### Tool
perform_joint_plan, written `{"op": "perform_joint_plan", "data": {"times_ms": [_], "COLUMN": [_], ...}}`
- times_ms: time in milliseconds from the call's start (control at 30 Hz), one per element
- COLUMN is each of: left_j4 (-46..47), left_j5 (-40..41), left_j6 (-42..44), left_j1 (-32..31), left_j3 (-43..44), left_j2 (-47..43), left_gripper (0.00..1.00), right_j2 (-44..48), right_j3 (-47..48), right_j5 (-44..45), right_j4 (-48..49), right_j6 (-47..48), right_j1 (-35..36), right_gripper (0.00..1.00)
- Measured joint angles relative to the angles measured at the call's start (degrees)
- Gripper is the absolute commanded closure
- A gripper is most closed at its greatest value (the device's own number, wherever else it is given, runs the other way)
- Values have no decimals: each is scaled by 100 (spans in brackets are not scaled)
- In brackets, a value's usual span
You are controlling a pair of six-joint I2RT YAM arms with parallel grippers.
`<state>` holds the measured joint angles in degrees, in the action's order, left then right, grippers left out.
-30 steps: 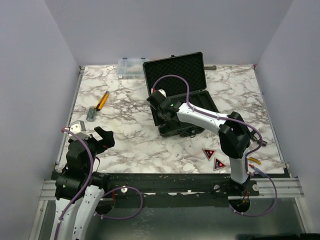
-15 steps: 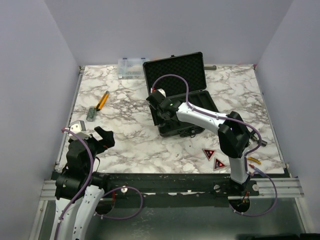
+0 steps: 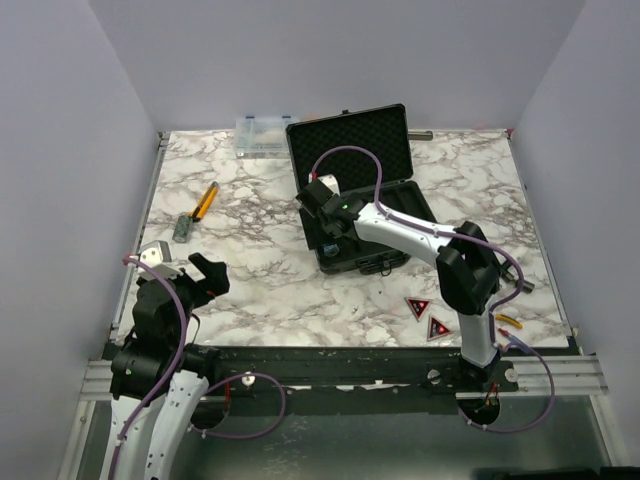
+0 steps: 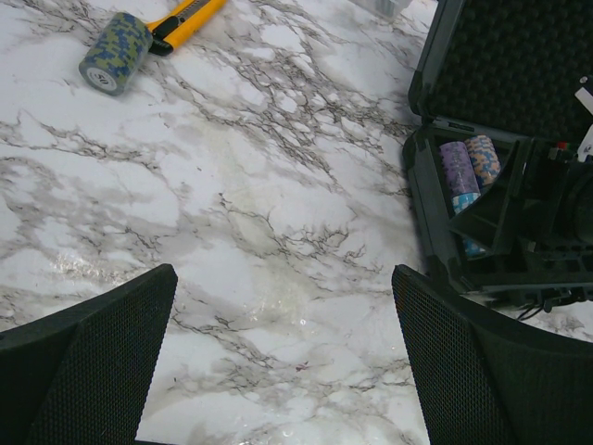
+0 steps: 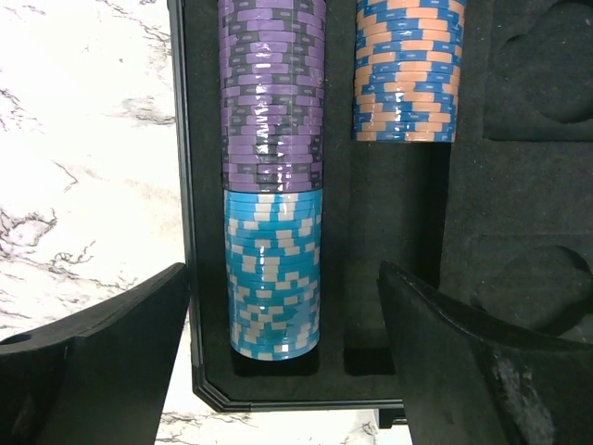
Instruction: Pack up texas hold em set
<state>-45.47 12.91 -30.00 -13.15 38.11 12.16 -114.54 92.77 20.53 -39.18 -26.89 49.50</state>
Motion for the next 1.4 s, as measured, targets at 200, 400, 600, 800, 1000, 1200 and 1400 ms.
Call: {"op": "perform_joint_plan", "data": {"times_ms": [200,400,600,800,1000,1200,1400], "left_j4": [0,0,0,0,0,-2,-4], "left_j5": [0,2,2,2,2,4,28], "left_j6": [0,0,0,0,0,-4,-24], "left_j1": [0,0,0,0,0,-7,-9], "left_j3": [0,0,0,0,0,0,0], "left_j2": [0,0,0,26,131,136,122], "left_gripper": [2,2,2,1,1,1,2], "right_j2": [306,942,1106,1104,831,568,531], "right_j3": [-26,-437,-887,-1021,-942,-940,-940], "right_j5": [26,-125,-457,-673,-715,-776,-807], "right_j4": [-79,-50,-35,-4,168,168,326], "right_j6": [0,-68,-256,-374,-382,-369,-271], "right_j1": [0,-2,-7,-7,-9,-7,-68], "right_gripper": [42,72,82,82,82,82,82]}}
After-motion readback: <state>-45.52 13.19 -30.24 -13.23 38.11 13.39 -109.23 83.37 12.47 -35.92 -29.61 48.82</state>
